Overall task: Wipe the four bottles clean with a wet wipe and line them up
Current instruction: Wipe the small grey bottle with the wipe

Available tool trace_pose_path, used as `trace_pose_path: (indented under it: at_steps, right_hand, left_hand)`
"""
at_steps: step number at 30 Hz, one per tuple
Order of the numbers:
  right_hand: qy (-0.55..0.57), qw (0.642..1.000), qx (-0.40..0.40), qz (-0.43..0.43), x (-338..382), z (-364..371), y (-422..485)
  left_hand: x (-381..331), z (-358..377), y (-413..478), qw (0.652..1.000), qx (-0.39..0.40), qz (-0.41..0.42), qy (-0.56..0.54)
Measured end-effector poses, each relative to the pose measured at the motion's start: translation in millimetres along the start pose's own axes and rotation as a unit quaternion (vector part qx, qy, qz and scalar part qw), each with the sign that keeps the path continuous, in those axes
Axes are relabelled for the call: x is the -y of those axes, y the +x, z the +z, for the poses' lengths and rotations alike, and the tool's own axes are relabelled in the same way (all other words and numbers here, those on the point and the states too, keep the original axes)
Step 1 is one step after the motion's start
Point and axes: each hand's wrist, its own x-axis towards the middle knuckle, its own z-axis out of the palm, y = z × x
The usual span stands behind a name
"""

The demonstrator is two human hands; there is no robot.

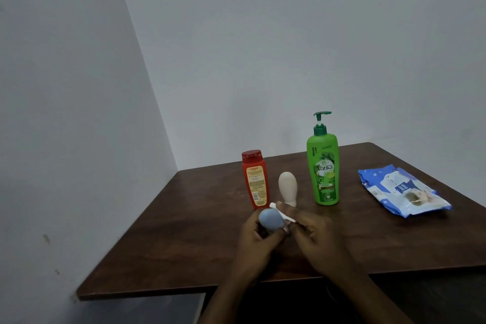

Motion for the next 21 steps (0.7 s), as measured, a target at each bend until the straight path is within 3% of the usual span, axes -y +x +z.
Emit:
trace_pose_path:
  at_steps: [5, 7, 10, 12, 18, 21]
  right_hand:
    - [0.025, 0.999, 0.015, 0.028, -5, -5, 1]
    - [0.046, 0.997, -0.019, 0.065, -5, -5, 4]
    - [0.173, 0.967, -0.099, 0.157, -3, -5, 10]
    - [0.21, 0.952, -0.116, 0.192, -1, -4, 10]
    - [0.165, 0.971, 0.012, 0.17, 14, 18, 1]
    - [0.156, 0.972, -0.009, 0.174, 18, 14, 9]
  left_hand:
    - [2, -15, 4, 0.976, -0.056, -0.077, -0.195]
    - [0, -17, 5, 0.957, -0.064, -0.087, -0.271]
    - [-1, -21, 7, 0.939, -0.068, -0.117, -0.317]
    - [0, -22, 5, 0.937, -0.06, -0.133, -0.318]
    - [5, -23, 4, 0.957, -0.049, -0.111, -0.265]
    - [15, -22, 8, 0.985, -0.066, -0.079, -0.138]
